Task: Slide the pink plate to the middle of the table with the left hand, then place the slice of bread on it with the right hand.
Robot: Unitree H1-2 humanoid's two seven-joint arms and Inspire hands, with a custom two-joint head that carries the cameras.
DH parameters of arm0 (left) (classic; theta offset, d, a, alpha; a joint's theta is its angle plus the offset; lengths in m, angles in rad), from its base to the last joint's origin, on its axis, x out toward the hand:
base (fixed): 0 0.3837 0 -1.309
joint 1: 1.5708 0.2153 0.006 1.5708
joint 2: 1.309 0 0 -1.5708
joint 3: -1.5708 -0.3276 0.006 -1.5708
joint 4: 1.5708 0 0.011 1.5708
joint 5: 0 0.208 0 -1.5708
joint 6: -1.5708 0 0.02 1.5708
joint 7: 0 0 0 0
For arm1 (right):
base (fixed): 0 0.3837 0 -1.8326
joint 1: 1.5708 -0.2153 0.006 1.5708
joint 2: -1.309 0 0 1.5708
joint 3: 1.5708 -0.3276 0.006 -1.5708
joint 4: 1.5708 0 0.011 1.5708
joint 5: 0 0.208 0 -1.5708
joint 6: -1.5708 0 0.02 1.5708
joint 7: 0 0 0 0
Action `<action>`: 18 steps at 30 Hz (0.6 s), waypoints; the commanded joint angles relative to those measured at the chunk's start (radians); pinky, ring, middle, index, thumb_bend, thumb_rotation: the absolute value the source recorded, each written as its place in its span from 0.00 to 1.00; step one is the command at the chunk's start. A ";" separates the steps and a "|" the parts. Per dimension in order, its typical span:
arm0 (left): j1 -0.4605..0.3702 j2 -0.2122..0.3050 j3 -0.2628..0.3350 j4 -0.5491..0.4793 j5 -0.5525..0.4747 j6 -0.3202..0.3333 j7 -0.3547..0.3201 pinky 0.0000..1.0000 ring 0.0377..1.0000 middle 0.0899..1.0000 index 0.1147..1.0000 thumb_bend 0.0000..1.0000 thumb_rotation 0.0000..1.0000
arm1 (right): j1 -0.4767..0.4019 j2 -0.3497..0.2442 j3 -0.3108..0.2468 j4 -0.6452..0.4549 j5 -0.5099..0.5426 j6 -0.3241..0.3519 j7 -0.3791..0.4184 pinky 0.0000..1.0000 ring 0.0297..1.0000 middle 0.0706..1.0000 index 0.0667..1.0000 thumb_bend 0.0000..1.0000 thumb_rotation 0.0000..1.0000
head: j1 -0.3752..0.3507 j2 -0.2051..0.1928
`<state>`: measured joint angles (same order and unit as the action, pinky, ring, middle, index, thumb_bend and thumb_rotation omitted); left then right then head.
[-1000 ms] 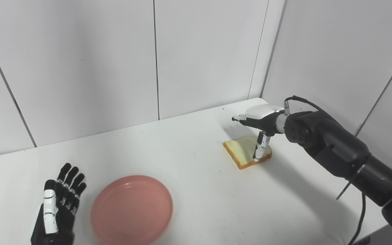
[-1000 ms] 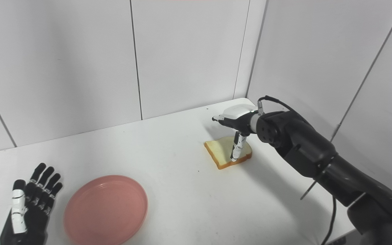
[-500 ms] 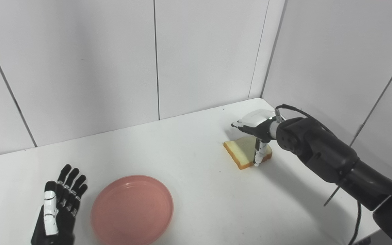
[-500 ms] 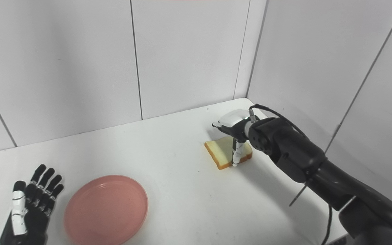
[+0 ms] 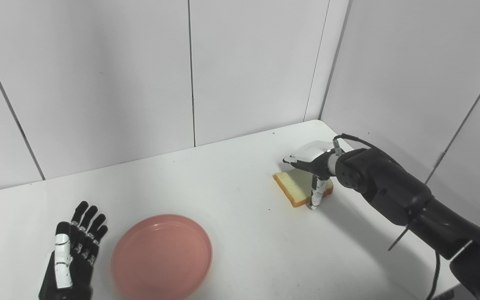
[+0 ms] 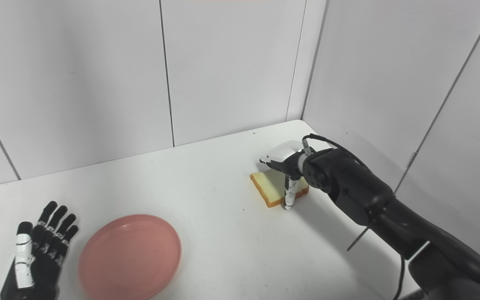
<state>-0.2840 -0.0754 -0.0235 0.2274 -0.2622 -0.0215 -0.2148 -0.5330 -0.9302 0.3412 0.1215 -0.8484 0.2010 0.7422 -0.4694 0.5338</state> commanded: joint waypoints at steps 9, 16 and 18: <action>-0.013 -0.004 0.000 -0.045 -0.008 0.000 -0.008 0.96 0.93 0.96 0.91 0.63 0.97 | -0.021 -0.002 -0.046 0.022 0.031 -0.066 -0.075 0.97 1.00 1.00 0.97 1.00 0.22 | 0.003 0.004; -0.015 -0.005 0.002 -0.038 -0.010 -0.007 -0.011 0.95 0.93 0.95 0.91 0.65 0.95 | -0.017 0.001 -0.044 0.052 0.039 -0.107 -0.118 0.89 0.95 0.96 0.93 0.98 0.18 | 0.003 0.006; -0.014 -0.006 0.001 -0.040 -0.009 -0.005 -0.011 0.95 0.93 0.95 0.91 0.65 0.95 | -0.009 0.004 -0.053 0.057 0.047 -0.129 -0.159 0.74 0.88 0.91 0.88 0.95 0.15 | 0.003 0.006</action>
<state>-0.2756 -0.0782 -0.0231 0.2078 -0.2624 -0.0106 -0.2147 -0.5276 -0.9066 0.3146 0.1829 -0.8040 0.1066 0.6298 -0.4663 0.5400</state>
